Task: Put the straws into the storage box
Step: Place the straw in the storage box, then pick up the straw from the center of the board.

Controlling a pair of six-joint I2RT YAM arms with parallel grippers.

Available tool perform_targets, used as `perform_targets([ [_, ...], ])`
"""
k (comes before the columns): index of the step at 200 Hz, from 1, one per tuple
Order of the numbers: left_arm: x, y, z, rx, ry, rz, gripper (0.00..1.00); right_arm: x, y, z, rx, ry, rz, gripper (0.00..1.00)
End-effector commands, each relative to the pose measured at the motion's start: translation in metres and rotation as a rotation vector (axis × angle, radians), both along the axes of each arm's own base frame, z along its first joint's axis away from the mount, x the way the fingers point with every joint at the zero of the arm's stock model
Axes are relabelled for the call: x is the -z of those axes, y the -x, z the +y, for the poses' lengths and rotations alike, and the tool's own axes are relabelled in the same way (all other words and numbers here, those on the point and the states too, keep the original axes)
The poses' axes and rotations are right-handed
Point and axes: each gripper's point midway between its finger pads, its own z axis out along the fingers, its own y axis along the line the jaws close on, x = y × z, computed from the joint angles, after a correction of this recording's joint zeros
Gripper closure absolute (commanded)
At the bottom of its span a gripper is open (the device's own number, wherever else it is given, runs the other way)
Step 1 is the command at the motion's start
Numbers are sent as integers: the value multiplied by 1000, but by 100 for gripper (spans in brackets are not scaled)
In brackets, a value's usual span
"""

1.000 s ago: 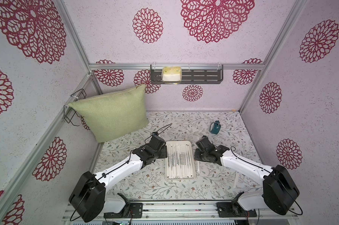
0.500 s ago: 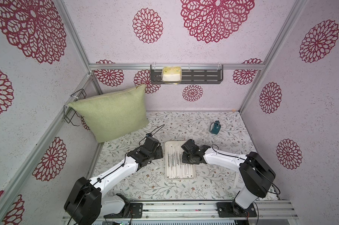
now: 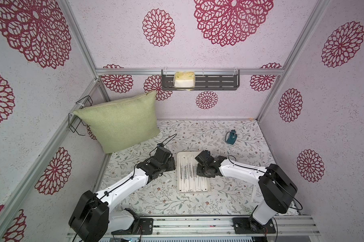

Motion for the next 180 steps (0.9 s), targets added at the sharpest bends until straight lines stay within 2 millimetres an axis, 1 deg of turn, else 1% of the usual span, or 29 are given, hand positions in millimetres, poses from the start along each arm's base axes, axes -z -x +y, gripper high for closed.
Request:
perform_targets([
  [1, -16, -10, -5, 15, 6, -43, 34, -40, -10, -34, 63, 20, -64, 69],
  [11, -19, -13, -9, 29, 7, -50, 34, -42, -10, -58, 106, 33, -61, 66],
  [24, -24, -17, -12, 45, 4, -61, 34, -41, -8, -93, 185, 23, -47, 60],
  [52, -34, -23, -15, 66, 2, -106, 34, -35, 5, -174, 390, 22, -43, 41],
  [60, -35, -24, -15, 68, 2, -119, 34, -32, 10, -198, 471, 37, -32, 34],
  [68, -35, -26, -15, 67, 4, -129, 34, -31, 15, -220, 547, 61, -36, 25],
  [83, -33, -30, -13, 63, 16, -139, 34, -27, 22, -256, 678, 106, -42, 3],
  [89, -32, -32, -12, 61, 23, -139, 34, -25, 24, -268, 716, 111, -41, 1],
  [102, -28, -35, -10, 57, 38, -132, 34, -26, 23, -288, 774, 134, -48, 1],
  [119, -26, -36, -8, 61, 50, -124, 34, -25, 23, -309, 825, 192, -45, 1],
  [143, -26, -37, -3, 65, 57, -121, 34, -16, 21, -328, 876, 211, -46, 1],
  [180, -24, -37, -1, 74, 59, -110, 34, 1, 10, -344, 920, 164, -49, 1],
])
